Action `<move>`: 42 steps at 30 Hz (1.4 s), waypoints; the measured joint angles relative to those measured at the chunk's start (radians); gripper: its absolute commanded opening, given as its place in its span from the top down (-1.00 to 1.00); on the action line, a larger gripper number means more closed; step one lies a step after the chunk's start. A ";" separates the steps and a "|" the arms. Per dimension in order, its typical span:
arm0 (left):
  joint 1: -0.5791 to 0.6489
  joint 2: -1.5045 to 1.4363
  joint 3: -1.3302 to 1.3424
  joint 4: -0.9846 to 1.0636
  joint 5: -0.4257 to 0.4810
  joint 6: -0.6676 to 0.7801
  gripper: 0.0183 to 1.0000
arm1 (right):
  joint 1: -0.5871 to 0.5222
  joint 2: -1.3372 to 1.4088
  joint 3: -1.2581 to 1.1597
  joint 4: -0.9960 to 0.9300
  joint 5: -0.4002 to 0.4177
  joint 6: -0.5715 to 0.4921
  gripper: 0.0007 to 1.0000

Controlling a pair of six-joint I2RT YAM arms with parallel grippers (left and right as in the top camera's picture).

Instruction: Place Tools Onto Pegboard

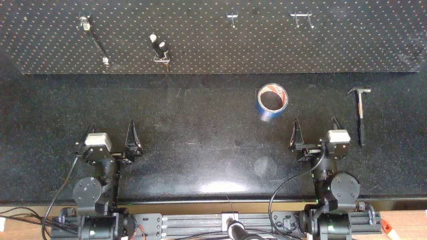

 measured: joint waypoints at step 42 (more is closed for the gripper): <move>0.000 0.000 0.000 -0.001 0.000 0.000 -0.99 | 0.347 1.654 1.074 -0.686 0.012 0.226 0.83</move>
